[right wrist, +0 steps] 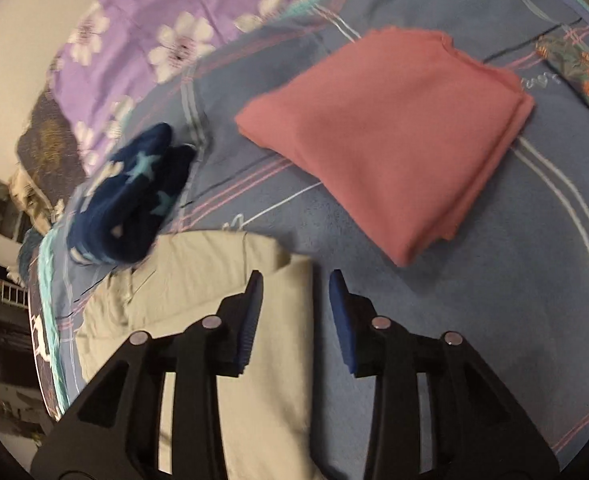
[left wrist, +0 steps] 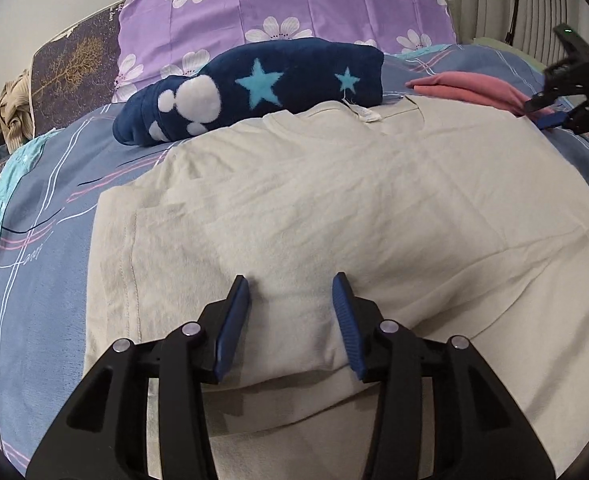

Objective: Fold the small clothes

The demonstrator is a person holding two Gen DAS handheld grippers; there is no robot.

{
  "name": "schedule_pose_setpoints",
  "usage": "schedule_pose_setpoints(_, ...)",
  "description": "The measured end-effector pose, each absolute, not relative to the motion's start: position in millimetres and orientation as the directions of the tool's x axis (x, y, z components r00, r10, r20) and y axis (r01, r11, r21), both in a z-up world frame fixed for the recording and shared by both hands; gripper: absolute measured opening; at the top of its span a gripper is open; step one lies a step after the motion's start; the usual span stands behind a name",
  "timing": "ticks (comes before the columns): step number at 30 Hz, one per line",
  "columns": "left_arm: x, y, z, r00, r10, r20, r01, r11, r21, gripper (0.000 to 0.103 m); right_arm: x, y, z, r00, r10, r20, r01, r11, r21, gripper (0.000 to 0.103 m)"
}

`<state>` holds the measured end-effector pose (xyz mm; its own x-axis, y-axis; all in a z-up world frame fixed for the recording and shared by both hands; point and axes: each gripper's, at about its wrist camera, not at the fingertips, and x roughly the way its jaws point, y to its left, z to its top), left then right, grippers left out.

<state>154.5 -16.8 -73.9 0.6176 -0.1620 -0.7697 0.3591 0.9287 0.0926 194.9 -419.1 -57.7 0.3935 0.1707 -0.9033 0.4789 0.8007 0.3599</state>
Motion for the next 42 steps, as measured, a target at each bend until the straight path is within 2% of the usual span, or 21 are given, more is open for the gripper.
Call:
schedule_pose_setpoints(2, 155, -16, -74, 0.616, -0.167, -0.770, 0.360, 0.929, 0.086, 0.046, 208, -418, -68, 0.347, 0.166, -0.923, 0.517, 0.787, 0.336, 0.039)
schedule_pose_setpoints(4, 155, -14, -74, 0.615, -0.174, -0.770, 0.360, 0.930, 0.077, 0.046, 212, -415, -63, 0.351, 0.131, -0.927, 0.524, 0.793, 0.310, 0.009)
schedule_pose_setpoints(5, 155, -14, -74, 0.615, -0.174, -0.769, 0.359, 0.930, 0.076, 0.046, 213, -412, -58, 0.364, 0.125, -0.923, 0.510, 0.803, 0.310, 0.002)
schedule_pose_setpoints(8, 153, -16, -74, 0.618, -0.167, -0.768, 0.359, 0.929, 0.087, 0.046, 194, -392, -18, 0.472, -0.017, -0.881, 0.448, 0.865, 0.224, 0.001)
schedule_pose_setpoints(11, 153, -18, -74, 0.623, -0.156, -0.766, 0.357, 0.928, 0.102, 0.046, 178, -360, 3, 0.554, -0.197, -0.809, 0.378, 0.925, 0.034, 0.001)
schedule_pose_setpoints(14, 153, -18, -74, 0.624, -0.154, -0.766, 0.355, 0.929, 0.103, 0.047, 194, -349, -25, 0.478, -0.418, -0.772, 0.372, 0.893, -0.253, 0.002)
schedule_pose_setpoints(16, 153, -17, -74, 0.624, -0.151, -0.766, 0.351, 0.931, 0.103, 0.049, 196, -358, -41, 0.443, -0.469, -0.765, 0.379, 0.870, -0.314, 0.002)
schedule_pose_setpoints(17, 153, -17, -74, 0.626, -0.147, -0.766, 0.348, 0.932, 0.106, 0.050, 191, -363, -43, 0.446, -0.445, -0.777, 0.391, 0.877, -0.278, 0.003)
schedule_pose_setpoints(20, 153, -17, -74, 0.627, -0.141, -0.766, 0.343, 0.933, 0.109, 0.052, 148, -357, -22, 0.588, -0.236, -0.773, 0.325, 0.945, -0.041, 0.009)
schedule_pose_setpoints(22, 154, -17, -74, 0.626, -0.144, -0.766, 0.342, 0.934, 0.104, 0.052, 118, -336, -8, 0.677, -0.114, -0.727, 0.203, 0.979, 0.036, 0.023)
schedule_pose_setpoints(23, 153, -16, -74, 0.626, -0.144, -0.766, 0.341, 0.934, 0.103, 0.052, 102, -324, -5, 0.707, -0.049, -0.706, 0.132, 0.989, 0.063, 0.041)
schedule_pose_setpoints(24, 153, -16, -74, 0.627, -0.144, -0.766, 0.341, 0.935, 0.103, 0.052, 87, -312, -6, 0.720, 0.006, -0.694, 0.073, 0.994, 0.084, 0.050)
schedule_pose_setpoints(25, 153, -16, -74, 0.627, -0.144, -0.765, 0.341, 0.935, 0.103, 0.053, 75, -303, -10, 0.710, 0.047, -0.703, 0.028, 0.995, 0.095, 0.050)
schedule_pose_setpoints(26, 153, -16, -74, 0.628, -0.143, -0.765, 0.339, 0.935, 0.104, 0.053, 67, -297, -20, 0.683, 0.061, -0.728, 0.010, 0.996, 0.093, 0.050)
schedule_pose_setpoints(28, 153, -16, -74, 0.629, -0.140, -0.765, 0.338, 0.935, 0.106, 0.053, 58, -300, -56, 0.573, -0.027, -0.819, 0.094, 0.995, 0.033, 0.037)
schedule_pose_setpoints(29, 153, -16, -74, 0.629, -0.141, -0.764, 0.338, 0.935, 0.106, 0.053, 56, -308, -73, 0.534, -0.056, -0.843, 0.130, 0.991, 0.016, 0.012)
schedule_pose_setpoints(30, 153, -16, -74, 0.629, -0.142, -0.764, 0.338, 0.935, 0.105, 0.054, 47, -319, -81, 0.583, -0.049, -0.811, 0.133, 0.991, 0.035, 0.001)
schedule_pose_setpoints(32, 153, -16, -74, 0.630, -0.135, -0.765, 0.334, 0.936, 0.110, 0.057, 42, -319, -80, 0.599, -0.050, -0.799, 0.108, 0.994, 0.019, 0.000)
schedule_pose_setpoints(36, 152, -8, -69, 0.623, -0.158, -0.766, 0.326, 0.943, 0.071, 0.060, 46, -294, -82, 0.576, -0.182, -0.797, 0.087, 0.983, -0.162, 0.002)
schedule_pose_setpoints(39, 140, 8, -59, 0.611, -0.183, -0.770, 0.325, 0.945, 0.033, 0.060, 36, -294, -77, 0.574, -0.173, -0.800, 0.094, 0.985, -0.145, 0.005)
schedule_pose_setpoints(42, 120, 21, -64, 0.608, -0.142, -0.781, 0.356, 0.928, 0.108, 0.062, 18, -293, -79, 0.587, -0.156, -0.795, 0.072, 0.987, -0.141, 0.005)
